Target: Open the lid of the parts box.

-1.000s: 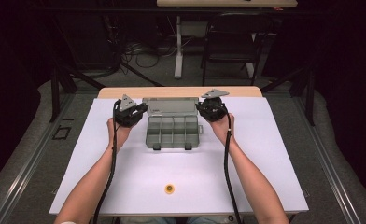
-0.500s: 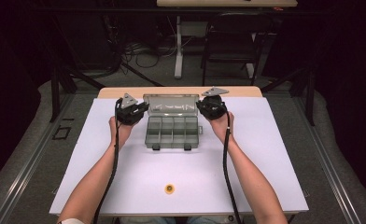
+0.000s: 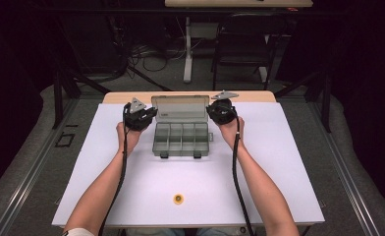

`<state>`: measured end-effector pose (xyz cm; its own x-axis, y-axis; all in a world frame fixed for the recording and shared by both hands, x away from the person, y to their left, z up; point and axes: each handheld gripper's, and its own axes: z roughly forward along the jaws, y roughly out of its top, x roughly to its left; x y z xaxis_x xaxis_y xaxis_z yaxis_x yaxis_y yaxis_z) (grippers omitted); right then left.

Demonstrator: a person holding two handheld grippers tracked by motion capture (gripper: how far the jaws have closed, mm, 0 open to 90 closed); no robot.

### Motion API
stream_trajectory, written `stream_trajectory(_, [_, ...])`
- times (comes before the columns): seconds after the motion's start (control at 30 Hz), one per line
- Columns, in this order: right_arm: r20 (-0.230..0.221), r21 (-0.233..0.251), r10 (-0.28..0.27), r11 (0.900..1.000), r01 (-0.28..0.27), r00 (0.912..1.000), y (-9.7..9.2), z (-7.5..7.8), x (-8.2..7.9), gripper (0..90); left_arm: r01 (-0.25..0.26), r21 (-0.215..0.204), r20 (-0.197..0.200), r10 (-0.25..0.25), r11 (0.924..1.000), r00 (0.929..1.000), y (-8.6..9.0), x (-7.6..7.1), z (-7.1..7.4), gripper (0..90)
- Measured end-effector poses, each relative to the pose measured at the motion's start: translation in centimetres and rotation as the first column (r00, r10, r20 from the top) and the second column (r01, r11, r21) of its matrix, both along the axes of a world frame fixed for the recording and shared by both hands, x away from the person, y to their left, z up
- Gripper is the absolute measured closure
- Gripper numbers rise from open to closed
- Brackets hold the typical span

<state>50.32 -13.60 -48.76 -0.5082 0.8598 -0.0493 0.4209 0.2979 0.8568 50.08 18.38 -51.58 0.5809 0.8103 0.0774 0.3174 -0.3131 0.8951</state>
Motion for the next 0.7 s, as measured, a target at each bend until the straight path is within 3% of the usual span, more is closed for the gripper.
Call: stream_trajectory(0.7, [-0.062, -0.008, -0.03, 0.9995, 0.029, 0.9976, 0.3, -2.1, 1.3, 83.6, -0.018, 0.026, -0.072, 0.02, 0.9995, 0.9972, -0.3, 1.1, -1.9, 80.3])
